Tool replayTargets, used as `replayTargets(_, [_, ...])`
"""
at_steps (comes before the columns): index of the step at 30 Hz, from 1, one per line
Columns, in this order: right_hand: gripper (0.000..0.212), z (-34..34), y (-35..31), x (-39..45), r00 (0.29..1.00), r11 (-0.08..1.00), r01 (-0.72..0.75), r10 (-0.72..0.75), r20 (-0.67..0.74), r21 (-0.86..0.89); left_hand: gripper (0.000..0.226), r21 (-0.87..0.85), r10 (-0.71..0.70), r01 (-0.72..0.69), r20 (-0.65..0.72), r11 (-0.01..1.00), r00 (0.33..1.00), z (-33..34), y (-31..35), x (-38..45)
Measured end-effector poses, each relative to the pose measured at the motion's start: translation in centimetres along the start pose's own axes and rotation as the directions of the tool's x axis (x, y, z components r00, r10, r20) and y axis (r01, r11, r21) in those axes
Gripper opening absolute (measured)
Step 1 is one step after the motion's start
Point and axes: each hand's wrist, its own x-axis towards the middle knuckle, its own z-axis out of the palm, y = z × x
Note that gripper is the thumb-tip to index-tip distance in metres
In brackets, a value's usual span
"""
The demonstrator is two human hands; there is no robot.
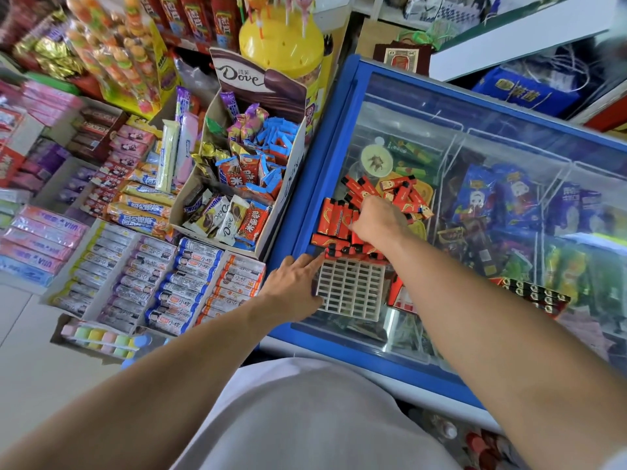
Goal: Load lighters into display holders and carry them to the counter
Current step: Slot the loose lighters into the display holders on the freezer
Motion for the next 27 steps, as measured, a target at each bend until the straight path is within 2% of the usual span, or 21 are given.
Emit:
replayTargets(3, [0.058, 0.0, -0.2, 0.6, 0.996, 0.99, -0.07, 0.063, 0.057, 0.125, 0.093, 0.002, 0.005, -0.005, -0.012, 1.0, 1.0, 0.2, 0.0, -0.1])
replayTargets(4, [0.06, -0.3, -0.2, 0.5, 0.993, 0.98, -0.099, 0.086, 0.084, 0.172, 0.093, 0.004, 0.007, -0.007, -0.014, 1.0, 1.0, 0.2, 0.0, 0.0])
replayTargets(7, [0.043, -1.9, 0.8, -0.8, 0.994, 0.934, -0.09, 0.064, 0.085, 0.346, 0.091, 0.019, 0.008, -0.008, -0.015, 1.0, 1.0, 0.0, 0.1, 0.1])
replayTargets(9, [0.037, -3.3, 2.3, -2.7, 0.999, 0.907, 0.036, -0.019, -0.045, 0.42, 0.087, 0.013, -0.011, 0.012, -0.031, 1.0, 0.999, -0.1, 0.5, -0.2])
replayTargets(11, [0.034, -4.6, 4.6, -5.3, 0.984, 0.902, 0.136, -0.074, -0.165, 0.41, 0.066, -0.113, -0.062, 0.047, -0.132, 0.992, 0.989, 0.1, 0.8, -0.8])
replayTargets(13, [0.032, -5.4, 7.2, -8.3, 0.977, 0.891, 0.161, -0.081, -0.2, 0.425, 0.036, -0.298, -0.113, 0.028, -0.272, 0.954, 0.956, 0.6, 1.1, -1.5])
replayTargets(14, [0.033, -5.5, 8.6, -9.9, 0.976, 0.885, 0.158, -0.072, -0.207, 0.438, 0.025, -0.32, -0.085, -0.029, -0.338, 0.947, 0.937, 0.8, 1.3, -1.9])
replayTargets(16, [0.032, -5.5, 11.0, -13.1, 0.969, 0.867, 0.154, -0.039, -0.243, 0.475, 0.019, -0.255, 0.072, -0.191, -0.411, 0.948, 0.909, 1.2, 1.9, -2.5])
replayTargets(20, [0.017, -4.2, 15.6, -17.3, 0.937, 0.831, 0.079, 0.126, -0.326, 0.55, 0.029, -0.085, 0.477, -0.53, -0.335, 0.844, 0.813, 2.0, 4.7, -2.2])
replayTargets(24, [0.018, -2.7, 19.6, -19.4, 0.92, 0.865, -0.054, 0.237, -0.312, 0.498, 0.054, 0.06, 0.638, -0.638, -0.171, 0.767, 0.751, 2.1, 8.5, -1.5])
replayTargets(27, [0.022, -2.5, 22.1, -19.9, 0.911, 0.904, -0.12, 0.265, -0.317, 0.41, 0.079, 0.192, 0.649, -0.629, -0.065, 0.753, 0.758, 1.8, 10.9, -0.8])
